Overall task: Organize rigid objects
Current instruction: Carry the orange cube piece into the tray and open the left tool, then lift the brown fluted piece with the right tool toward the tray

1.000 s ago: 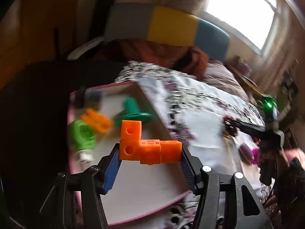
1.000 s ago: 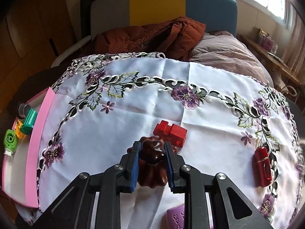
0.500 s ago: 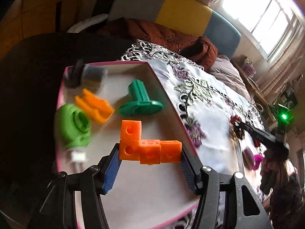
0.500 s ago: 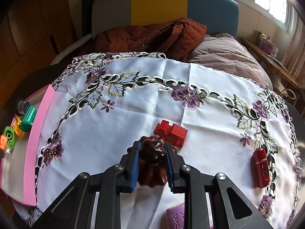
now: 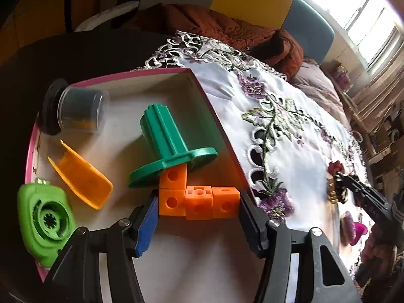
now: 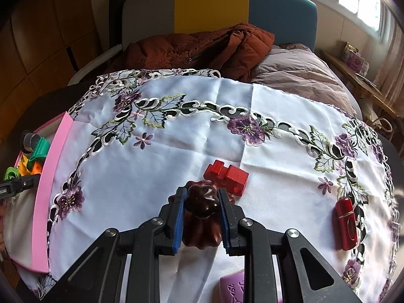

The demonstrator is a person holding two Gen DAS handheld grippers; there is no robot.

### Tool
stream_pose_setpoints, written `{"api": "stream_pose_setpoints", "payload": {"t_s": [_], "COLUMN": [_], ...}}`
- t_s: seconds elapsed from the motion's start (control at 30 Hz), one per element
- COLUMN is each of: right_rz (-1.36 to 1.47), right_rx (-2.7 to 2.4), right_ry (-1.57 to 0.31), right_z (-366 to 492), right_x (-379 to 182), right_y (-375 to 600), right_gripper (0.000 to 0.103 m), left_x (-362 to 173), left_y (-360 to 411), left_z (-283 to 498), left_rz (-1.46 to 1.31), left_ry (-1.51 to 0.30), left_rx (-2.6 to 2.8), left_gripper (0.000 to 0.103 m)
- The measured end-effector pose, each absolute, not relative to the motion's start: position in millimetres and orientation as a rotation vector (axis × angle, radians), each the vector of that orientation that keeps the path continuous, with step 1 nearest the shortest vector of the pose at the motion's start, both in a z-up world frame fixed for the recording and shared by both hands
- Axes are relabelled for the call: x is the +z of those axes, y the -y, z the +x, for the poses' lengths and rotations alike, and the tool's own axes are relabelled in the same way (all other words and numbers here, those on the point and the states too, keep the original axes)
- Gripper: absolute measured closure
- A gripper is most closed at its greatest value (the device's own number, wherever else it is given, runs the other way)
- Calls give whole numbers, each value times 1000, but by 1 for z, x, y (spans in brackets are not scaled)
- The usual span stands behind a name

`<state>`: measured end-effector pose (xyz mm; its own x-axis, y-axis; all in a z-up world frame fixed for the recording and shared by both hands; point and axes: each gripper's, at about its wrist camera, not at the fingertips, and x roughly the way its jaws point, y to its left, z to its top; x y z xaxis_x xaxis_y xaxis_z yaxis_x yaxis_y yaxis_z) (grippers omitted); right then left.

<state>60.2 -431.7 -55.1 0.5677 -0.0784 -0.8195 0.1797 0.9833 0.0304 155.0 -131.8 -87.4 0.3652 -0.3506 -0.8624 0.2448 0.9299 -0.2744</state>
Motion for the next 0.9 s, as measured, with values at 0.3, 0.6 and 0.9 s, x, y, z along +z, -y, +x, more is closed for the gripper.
{"api": "stream_pose_setpoints", "payload": {"t_s": [0.3, 0.6, 0.9], "right_rz": [114, 93, 86], "right_rx": [-154, -156, -157], "right_ry": [-956, -951, -949], "right_z": [60, 60, 60], "right_x": [-55, -55, -55], "right_y": [432, 430, 430], "right_gripper": [79, 79, 79], "left_x": [-75, -48, -28], "left_y": [120, 103, 84], "left_z": [140, 92, 53], "left_rz": [-92, 13, 29], "left_ry": [-1112, -988, -909], "left_rx": [-371, -340, -325], "left_gripper": [40, 40, 40]}}
